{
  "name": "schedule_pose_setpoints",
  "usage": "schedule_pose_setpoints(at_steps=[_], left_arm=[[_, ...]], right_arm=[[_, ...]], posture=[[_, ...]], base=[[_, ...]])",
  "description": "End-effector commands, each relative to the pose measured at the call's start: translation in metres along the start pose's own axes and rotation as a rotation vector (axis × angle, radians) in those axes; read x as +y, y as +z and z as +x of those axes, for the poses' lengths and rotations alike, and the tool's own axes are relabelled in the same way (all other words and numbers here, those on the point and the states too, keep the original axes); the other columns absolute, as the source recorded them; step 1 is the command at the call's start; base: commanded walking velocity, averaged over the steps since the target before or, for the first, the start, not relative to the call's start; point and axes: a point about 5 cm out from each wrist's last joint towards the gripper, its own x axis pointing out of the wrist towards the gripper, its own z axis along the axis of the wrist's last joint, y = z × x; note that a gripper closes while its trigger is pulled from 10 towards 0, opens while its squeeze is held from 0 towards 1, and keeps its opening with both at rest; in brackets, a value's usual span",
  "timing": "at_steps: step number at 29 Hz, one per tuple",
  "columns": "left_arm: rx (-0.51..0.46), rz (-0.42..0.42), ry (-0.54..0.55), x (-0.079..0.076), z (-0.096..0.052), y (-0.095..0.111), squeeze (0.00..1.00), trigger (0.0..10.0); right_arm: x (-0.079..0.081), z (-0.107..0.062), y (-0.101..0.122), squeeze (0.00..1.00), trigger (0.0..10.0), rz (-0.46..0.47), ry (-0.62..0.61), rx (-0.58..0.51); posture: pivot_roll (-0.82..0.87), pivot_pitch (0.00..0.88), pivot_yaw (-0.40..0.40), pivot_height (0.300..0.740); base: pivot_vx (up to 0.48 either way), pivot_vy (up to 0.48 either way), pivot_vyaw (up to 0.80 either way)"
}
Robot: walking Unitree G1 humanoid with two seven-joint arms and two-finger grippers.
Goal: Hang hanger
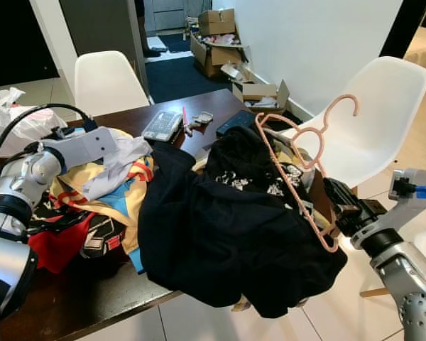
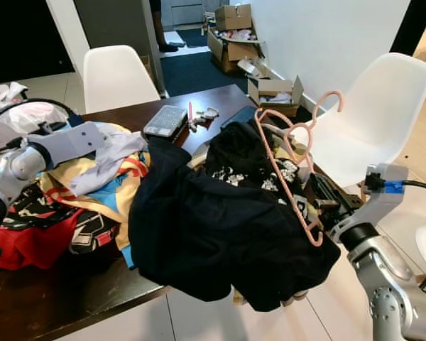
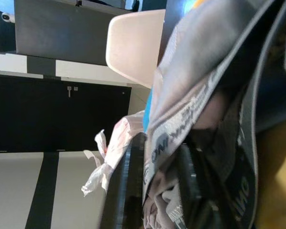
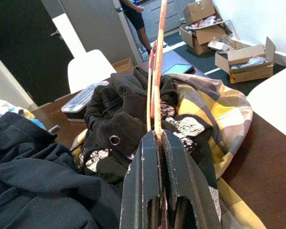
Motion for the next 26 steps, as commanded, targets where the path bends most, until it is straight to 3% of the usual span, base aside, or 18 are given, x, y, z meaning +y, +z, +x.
schedule_pose_setpoints(at_steps=[1,13,15,17,18,19,20,21,23,24,25,26], left_arm=[[0.025,0.009,-0.031,-0.01,-0.003,-0.008,0.0,0.0],[0.118,-0.031,0.065,0.004,-0.011,-0.028,0.0,0.0],[0.084,-0.169,0.187,0.033,-0.012,-0.026,0.0,0.0],[0.084,-0.169,0.187,0.033,-0.012,-0.026,0.0,0.0],[-0.012,-0.35,0.251,0.057,-0.011,-0.013,0.0,0.0],[-0.012,-0.35,0.251,0.057,-0.011,-0.013,0.0,0.0],[-0.163,-0.516,0.284,0.084,-0.01,0.006,0.0,0.0],[-0.277,-0.609,0.298,0.102,-0.012,0.019,0.0,0.0],[-0.277,-0.609,0.298,0.102,-0.012,0.019,0.0,0.0],[-0.443,-0.676,0.267,0.121,-0.015,0.04,0.0,0.0],[-0.443,-0.676,0.267,0.121,-0.015,0.04,0.0,0.0],[-0.626,-0.709,0.2,0.139,-0.022,0.065,0.0,0.0]], right_arm=[[0.002,-0.002,0.002,0.0,10.0,-0.002,0.007,-0.002],[0.0,0.0,0.004,0.0,10.0,0.003,0.003,-0.016],[0.003,0.005,0.004,0.0,10.0,0.027,0.013,-0.042],[0.003,0.005,0.004,0.0,10.0,0.027,0.013,-0.042],[0.006,0.009,0.006,0.0,10.0,0.049,0.03,-0.064],[0.006,0.009,0.006,0.0,10.0,0.049,0.03,-0.064],[0.011,0.012,0.008,0.0,10.0,0.076,0.053,-0.088],[0.013,0.015,0.01,0.0,10.0,0.094,0.069,-0.103],[0.013,0.015,0.01,0.0,10.0,0.094,0.069,-0.103],[0.017,0.018,0.012,0.0,10.0,0.12,0.094,-0.124],[0.017,0.018,0.012,0.0,10.0,0.12,0.094,-0.124],[0.021,0.023,0.016,0.0,10.0,0.143,0.121,-0.146]], posture=[[-0.25,0.098,0.038,0.71],[-0.24,0.088,0.039,0.71],[-0.22,0.078,0.041,0.71],[-0.22,0.078,0.041,0.71],[-0.21,0.067,0.041,0.71],[-0.21,0.067,0.041,0.71],[-0.19,0.06,0.04,0.71],[-0.19,0.058,0.039,0.71],[-0.19,0.058,0.039,0.71],[-0.17,0.044,0.038,0.71],[-0.17,0.044,0.038,0.71],[-0.15,0.03,0.039,0.71]], base=[[0.0,0.0,0.0],[0.0,0.0,0.0],[0.0,0.0,0.0],[0.0,0.0,0.0],[0.0,0.0,0.0],[0.0,0.0,0.0],[0.0,0.0,0.0],[0.0,0.0,0.0],[0.0,0.0,0.0],[0.0,0.0,0.0],[0.0,0.0,0.0],[0.0,0.0,0.0]])
